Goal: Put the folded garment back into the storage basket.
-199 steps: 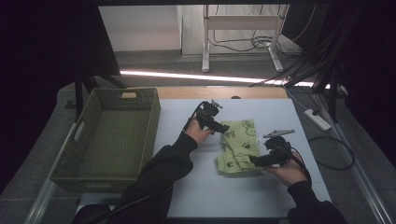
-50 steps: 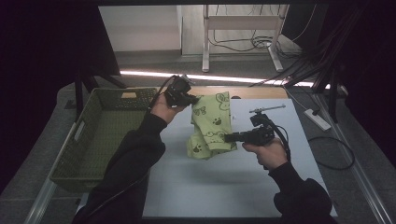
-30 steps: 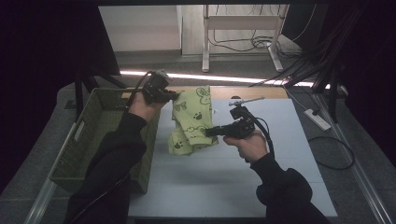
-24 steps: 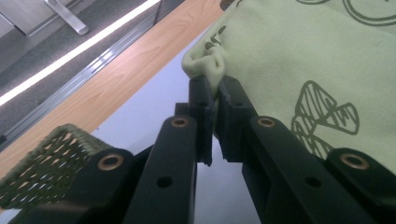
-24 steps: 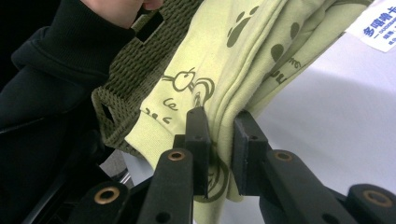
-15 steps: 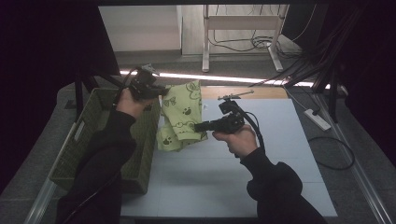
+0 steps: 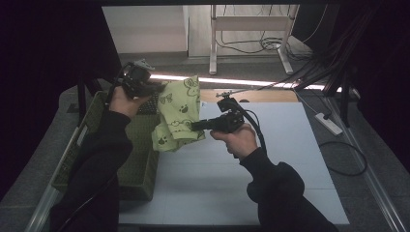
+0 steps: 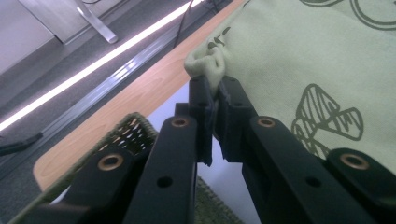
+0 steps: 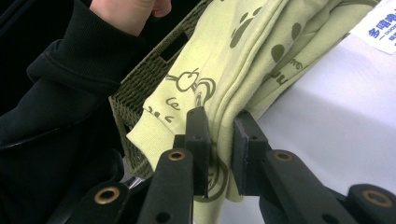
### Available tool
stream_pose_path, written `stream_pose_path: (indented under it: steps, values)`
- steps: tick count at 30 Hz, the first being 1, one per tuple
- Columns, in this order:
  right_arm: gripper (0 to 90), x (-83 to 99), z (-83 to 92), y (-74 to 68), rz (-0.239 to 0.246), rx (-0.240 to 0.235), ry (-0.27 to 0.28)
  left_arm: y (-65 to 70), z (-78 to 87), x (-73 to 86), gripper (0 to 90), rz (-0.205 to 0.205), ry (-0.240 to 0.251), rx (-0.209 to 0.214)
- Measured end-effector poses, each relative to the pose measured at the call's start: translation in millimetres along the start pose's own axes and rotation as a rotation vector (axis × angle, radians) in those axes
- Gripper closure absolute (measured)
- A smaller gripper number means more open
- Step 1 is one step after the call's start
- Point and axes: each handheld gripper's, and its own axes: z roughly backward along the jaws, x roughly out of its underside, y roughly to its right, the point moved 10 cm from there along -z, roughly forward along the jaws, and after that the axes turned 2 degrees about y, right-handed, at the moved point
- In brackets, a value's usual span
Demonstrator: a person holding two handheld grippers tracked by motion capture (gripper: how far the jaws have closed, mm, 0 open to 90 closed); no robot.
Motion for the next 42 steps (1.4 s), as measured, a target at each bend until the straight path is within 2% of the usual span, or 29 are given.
stream_pose_path:
  steps: [5,17,24,28,42]
  values:
    - [77.8,-6.4,-6.2,-7.3,0.006,-0.008,0.004,-7.8,8.9,1.7,84.4,-0.007,-0.001,-0.025]
    - [77.8,-18.5,-23.2,-24.1,0.026,-0.031,0.010,-26.8,31.6,6.8,84.4,0.016,0.019,-0.067]
    - [77.8,-25.0,-39.4,-35.6,0.040,-0.044,0.011,-39.4,45.2,15.2,84.4,0.033,0.023,-0.089]
    - [77.8,-26.6,-49.0,-40.6,0.048,-0.048,0.007,-48.4,53.1,24.4,84.4,0.049,0.019,-0.105]
    - [77.7,-18.8,-87.1,-47.6,0.071,-0.043,-0.028,-67.5,60.0,59.7,84.4,0.092,-0.013,-0.128]
